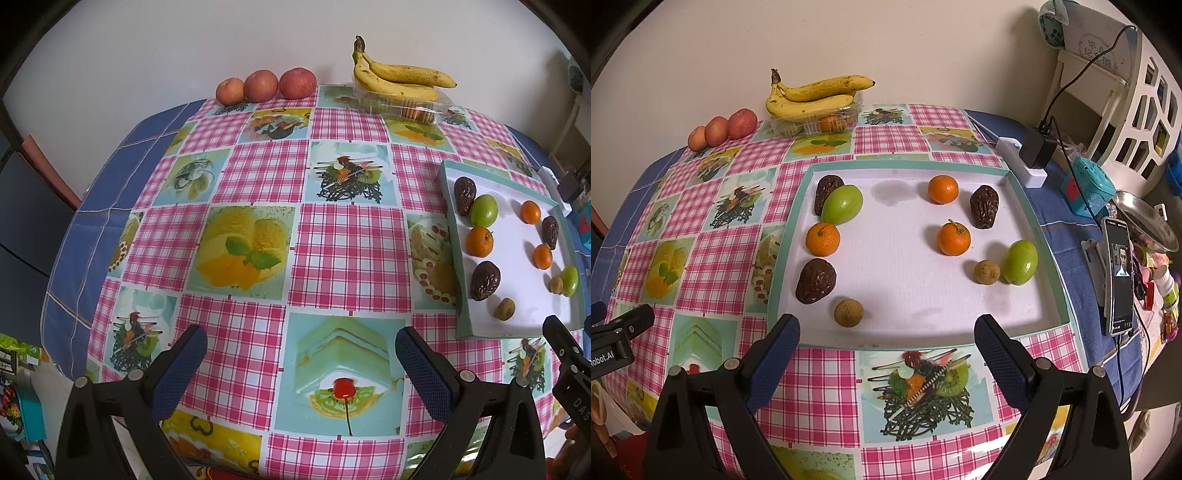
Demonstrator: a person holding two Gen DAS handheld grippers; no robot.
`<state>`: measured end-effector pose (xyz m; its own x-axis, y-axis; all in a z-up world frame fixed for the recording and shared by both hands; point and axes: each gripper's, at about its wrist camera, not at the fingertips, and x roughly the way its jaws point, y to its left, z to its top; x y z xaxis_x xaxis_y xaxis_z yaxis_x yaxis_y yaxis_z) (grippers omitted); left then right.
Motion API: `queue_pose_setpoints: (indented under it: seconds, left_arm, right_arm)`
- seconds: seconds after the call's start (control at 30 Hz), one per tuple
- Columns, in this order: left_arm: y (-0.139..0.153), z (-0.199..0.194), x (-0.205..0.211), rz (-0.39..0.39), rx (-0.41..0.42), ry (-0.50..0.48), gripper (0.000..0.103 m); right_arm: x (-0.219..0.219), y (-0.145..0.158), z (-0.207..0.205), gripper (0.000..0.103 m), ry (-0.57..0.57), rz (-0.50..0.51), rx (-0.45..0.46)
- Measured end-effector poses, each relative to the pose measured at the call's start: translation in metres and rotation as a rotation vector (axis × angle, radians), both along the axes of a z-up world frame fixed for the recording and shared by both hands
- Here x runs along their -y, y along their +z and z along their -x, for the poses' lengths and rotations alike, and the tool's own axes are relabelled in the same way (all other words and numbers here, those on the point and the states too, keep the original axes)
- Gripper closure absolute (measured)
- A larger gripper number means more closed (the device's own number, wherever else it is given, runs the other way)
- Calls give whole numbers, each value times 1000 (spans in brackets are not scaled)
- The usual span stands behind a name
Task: Organize fruits
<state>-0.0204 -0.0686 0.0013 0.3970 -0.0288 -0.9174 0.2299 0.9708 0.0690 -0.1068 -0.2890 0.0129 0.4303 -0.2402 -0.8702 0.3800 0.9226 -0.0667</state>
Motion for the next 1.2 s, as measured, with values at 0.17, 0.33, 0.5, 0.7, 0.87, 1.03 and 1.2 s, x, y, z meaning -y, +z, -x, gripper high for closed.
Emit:
queue_pose_setpoints:
  seconds: [0.17, 0.33, 0.5, 0.7, 0.87, 1.03, 1.2]
  left_arm:
    - [0, 0, 0, 1, -1, 1, 0]
    - [-1, 1, 0, 5, -1, 3, 0]
    - [0, 0, 0, 5, -1, 3, 0]
    - [0, 0, -1, 5, -1, 1, 0]
    - [-1, 0, -1, 5, -1, 1, 0]
    - [-1, 0, -1, 5, -2, 3, 0]
    - [0, 0, -1, 8, -3, 4, 0]
  right_arm:
    - [0, 0, 0, 7, 0, 1, -1]
    - [-1, -1, 0, 7, 0, 1, -3]
    - [0, -1, 0, 7, 0, 1, -3]
    - [-1, -2, 0, 7, 3, 1, -5]
    - [-1, -2, 0, 7, 3, 1, -6]
    - [-1, -2, 0, 7, 4, 0, -6]
    - [-2, -4, -1, 7, 9, -1, -9]
